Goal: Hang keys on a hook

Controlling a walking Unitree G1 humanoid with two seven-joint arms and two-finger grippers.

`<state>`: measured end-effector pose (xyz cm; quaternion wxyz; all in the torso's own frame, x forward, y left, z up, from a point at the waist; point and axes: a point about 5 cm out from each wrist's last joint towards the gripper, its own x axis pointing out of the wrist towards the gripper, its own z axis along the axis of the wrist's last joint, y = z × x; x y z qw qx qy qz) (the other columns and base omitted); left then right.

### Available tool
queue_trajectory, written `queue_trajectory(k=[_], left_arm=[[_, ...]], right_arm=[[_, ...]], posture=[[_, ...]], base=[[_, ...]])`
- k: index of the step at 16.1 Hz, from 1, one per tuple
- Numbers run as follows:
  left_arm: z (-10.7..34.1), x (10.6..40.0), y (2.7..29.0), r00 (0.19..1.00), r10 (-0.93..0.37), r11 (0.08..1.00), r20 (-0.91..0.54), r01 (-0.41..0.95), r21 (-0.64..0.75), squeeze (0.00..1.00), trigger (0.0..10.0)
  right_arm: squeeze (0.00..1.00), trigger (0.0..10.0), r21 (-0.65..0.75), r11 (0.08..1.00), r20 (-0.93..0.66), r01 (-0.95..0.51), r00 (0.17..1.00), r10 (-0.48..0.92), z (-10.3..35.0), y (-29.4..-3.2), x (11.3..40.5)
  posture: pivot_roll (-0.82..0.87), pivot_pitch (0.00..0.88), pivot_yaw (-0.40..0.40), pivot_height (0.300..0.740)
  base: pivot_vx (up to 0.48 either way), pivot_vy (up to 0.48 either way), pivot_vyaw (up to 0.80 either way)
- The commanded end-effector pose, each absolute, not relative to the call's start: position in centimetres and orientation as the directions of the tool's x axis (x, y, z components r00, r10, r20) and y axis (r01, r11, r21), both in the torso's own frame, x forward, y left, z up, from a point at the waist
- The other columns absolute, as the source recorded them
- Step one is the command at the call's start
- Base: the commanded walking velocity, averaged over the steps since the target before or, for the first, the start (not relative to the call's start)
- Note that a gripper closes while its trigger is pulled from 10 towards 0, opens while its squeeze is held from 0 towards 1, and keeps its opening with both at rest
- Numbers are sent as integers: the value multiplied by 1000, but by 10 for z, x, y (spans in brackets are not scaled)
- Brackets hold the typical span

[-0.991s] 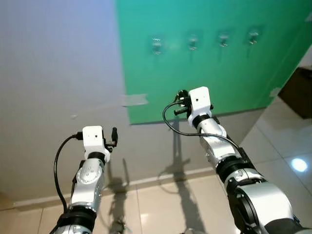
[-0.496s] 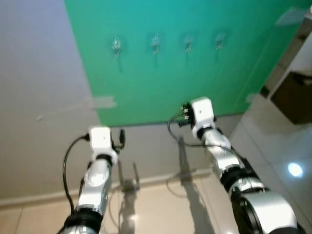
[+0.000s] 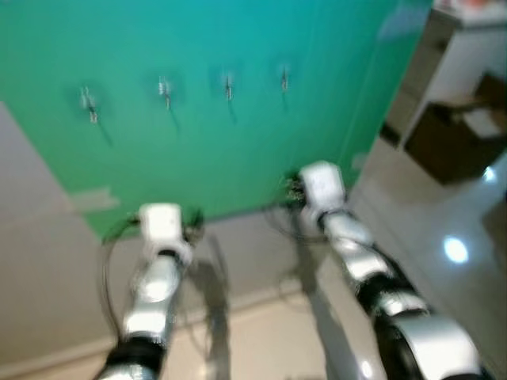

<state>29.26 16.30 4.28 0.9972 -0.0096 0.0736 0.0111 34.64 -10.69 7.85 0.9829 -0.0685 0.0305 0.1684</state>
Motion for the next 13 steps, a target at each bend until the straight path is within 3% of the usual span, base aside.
queue_trajectory(k=[1, 3, 7, 13], left_arm=[[46, 293, 179, 988, 61, 998, -141, -60, 13, 0, 10000], [46, 294, 179, 988, 62, 998, -139, -61, 13, 0, 10000], [48, 297, 175, 990, 51, 999, -134, -52, -8, 0, 10000], [46, 297, 170, 990, 39, 999, -135, -41, -17, 0, 10000]], right_arm=[[0, 0, -121, 921, -35, -371, 929, 369, 90, -90, 350], [0, 0, -116, 923, -41, -366, 931, 364, 88, -92, 349], [0, 0, -138, 927, -44, -349, 937, 346, 89, -98, 351], [0, 0, -159, 943, 69, -291, 950, 305, 127, -111, 371]], posture=[[7, 0, 2, 740], [0, 0, 7, 740], [-15, 0, 11, 740], [-27, 0, 12, 740]], base=[[480, 0, 0], [474, 0, 0], [0, 0, 0], [0, 0, 454]])
